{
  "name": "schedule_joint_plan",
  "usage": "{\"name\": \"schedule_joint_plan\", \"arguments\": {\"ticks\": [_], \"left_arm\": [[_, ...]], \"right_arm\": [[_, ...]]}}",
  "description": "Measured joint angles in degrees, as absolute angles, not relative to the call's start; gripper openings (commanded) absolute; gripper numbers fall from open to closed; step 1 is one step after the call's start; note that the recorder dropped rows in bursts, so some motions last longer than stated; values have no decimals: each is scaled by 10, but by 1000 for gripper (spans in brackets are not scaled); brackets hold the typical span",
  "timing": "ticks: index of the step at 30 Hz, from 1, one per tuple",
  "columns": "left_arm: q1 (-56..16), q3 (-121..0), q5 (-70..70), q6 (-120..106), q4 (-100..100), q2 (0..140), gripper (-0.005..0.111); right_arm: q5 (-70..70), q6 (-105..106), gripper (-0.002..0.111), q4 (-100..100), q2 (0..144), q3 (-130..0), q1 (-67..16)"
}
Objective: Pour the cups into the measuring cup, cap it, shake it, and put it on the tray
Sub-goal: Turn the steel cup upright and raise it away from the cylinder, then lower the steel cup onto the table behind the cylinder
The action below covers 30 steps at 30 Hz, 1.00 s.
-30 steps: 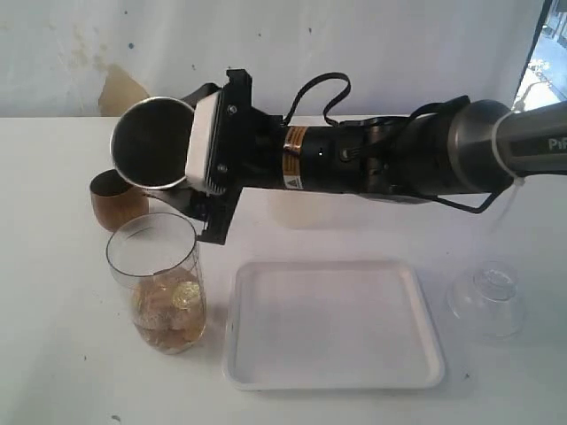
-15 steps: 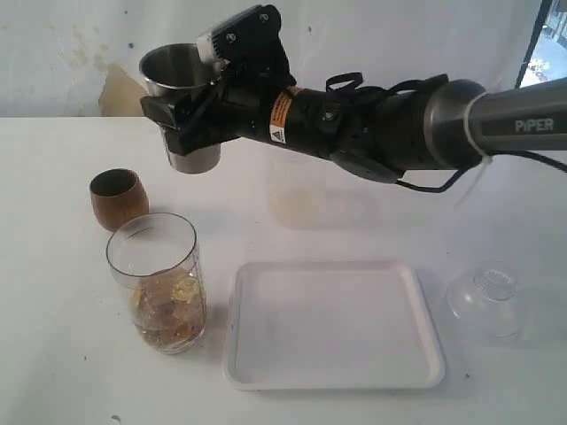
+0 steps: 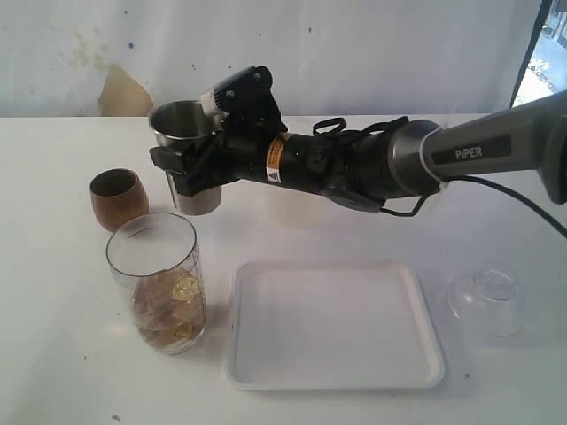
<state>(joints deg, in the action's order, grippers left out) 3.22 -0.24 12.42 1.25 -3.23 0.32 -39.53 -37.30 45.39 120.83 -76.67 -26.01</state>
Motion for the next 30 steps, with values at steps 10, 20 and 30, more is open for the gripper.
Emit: {"name": "schedule_joint_plan", "arguments": {"ticks": [10,20,30], "left_arm": [[32,-2,124,13,-32,3,0],[32,-2,124,13,-32,3,0],[32,-2,124,13,-32,3,0]], "right_arm": [[-389,-358,0,456,1206,-767,-260],[-353,-359,0,463,1174,-759,-265],[-398,-305,0,403,1174,-713,-279]]}}
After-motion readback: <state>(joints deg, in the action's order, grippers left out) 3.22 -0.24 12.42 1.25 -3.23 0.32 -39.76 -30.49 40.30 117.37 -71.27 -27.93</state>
